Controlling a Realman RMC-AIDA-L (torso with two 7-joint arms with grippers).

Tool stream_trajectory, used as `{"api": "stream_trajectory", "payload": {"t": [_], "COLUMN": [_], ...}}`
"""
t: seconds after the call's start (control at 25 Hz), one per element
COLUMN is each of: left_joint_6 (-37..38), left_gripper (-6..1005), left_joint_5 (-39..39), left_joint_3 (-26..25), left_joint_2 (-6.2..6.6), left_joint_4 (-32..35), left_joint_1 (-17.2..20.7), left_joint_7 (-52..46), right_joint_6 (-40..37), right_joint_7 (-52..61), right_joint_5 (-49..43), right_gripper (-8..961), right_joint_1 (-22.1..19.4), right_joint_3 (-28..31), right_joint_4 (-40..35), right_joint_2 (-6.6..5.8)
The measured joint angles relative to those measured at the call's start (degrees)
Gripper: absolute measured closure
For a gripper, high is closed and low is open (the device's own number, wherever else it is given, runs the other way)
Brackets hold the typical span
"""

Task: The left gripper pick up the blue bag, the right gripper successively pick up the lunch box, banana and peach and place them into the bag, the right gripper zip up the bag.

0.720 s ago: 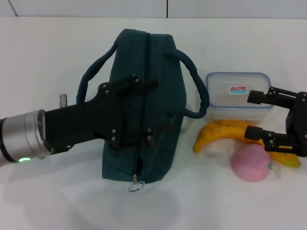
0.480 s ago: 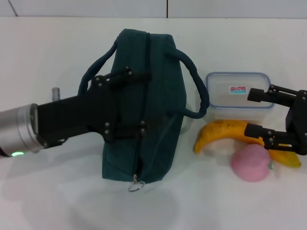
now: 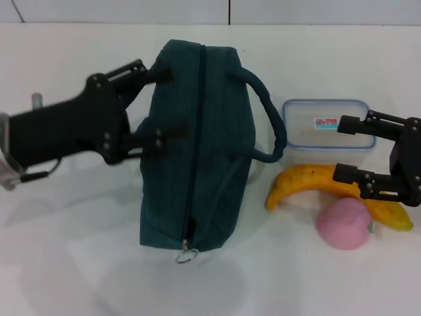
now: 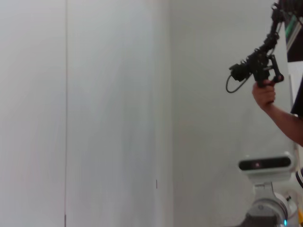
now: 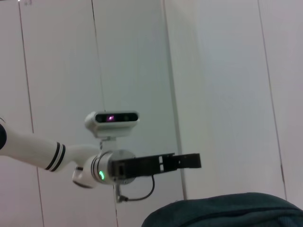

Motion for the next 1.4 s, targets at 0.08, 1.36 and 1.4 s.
{"api": "stream_trajectory", "payload": {"t": [0.08,1.36,1.4], "left_joint_6": [-1.01,-12.76,-12.79], "left_gripper": [159,214,216], "left_joint_5": [2.45,23.94,23.68], "left_joint_3": [-2.48,-15.57,-15.56], "left_joint_2": [0.1,-6.53,-6.53], "left_joint_4": [3.25,8.76,8.74], "left_joint_1": [0.33,-4.03,-3.96], "left_joint_7": [-7.0,-34.26,-34.19], "right_joint_6": [0.07,0.04,0.06], "right_joint_7": [0.02,-0.14,-0.14], "right_joint_5": [0.0,-0.25,-0.35], "right_gripper": [196,198,198], "right_joint_1": [0.04,-1.04,-1.26], "right_joint_3": [0.0,0.0,-0.04], "right_joint_4": [0.0,0.58,0.74], "right_joint_2": [0.0,0.28,0.28]}}
